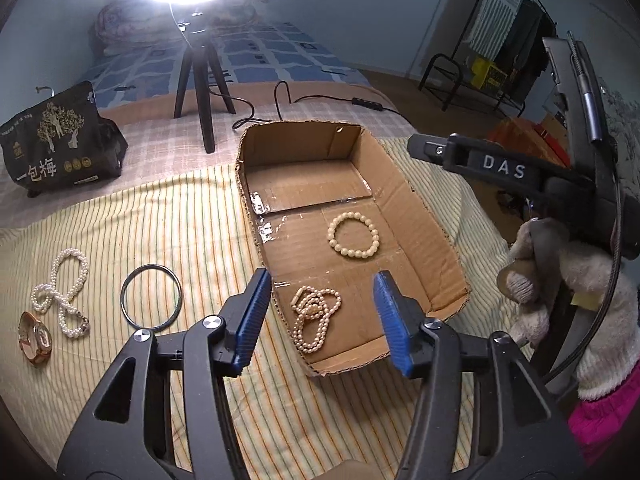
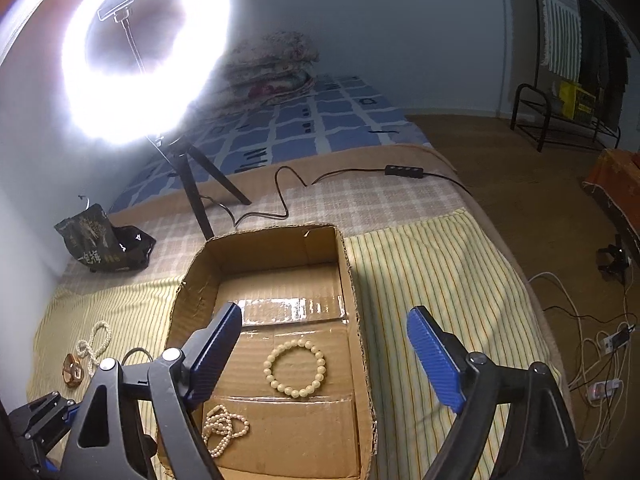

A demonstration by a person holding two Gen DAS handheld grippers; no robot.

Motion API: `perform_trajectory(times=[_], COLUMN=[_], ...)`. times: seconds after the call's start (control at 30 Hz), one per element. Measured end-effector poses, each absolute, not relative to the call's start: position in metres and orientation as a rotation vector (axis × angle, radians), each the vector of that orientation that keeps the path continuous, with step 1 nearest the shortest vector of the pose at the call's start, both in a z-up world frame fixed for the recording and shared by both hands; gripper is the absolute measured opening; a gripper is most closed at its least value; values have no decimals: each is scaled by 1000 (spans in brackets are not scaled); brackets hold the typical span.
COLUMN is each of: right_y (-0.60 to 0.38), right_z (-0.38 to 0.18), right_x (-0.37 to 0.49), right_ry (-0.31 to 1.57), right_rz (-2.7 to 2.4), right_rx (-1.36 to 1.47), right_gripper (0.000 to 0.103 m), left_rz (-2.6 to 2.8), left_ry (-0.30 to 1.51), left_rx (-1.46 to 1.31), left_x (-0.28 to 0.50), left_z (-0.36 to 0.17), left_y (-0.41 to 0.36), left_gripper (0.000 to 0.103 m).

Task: Organize jewelry
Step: 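Carry both held pieces over the cardboard box and open both tools, then move both tools back toward the watch and jade pendant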

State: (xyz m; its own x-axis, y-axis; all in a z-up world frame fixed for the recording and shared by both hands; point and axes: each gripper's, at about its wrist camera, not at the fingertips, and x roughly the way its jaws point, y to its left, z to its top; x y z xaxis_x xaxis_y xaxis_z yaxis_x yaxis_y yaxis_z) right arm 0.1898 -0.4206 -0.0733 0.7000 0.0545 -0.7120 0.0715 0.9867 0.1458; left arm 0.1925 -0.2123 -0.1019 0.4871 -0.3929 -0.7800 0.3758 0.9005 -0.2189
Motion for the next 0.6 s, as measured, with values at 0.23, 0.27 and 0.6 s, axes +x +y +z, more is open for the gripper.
perform_trajectory(times=[0.23,0.27,0.6], right_y=[-421,-421,-411], right_z=[-73,-73,-65], right_x=[187,186,172], right_ry=[796,795,775], right_rz=[-17,-17,-12], right_rx=[165,166,140], right_gripper=[91,91,91], left_rz=[-457,-456,-416], left_ry=[955,955,938], left_rx=[-31,-31,-26], left_x=[192,192,187], left_z=[-101,-100,-94], left_y=[-205,-204,-175], left_gripper=[55,55,55])
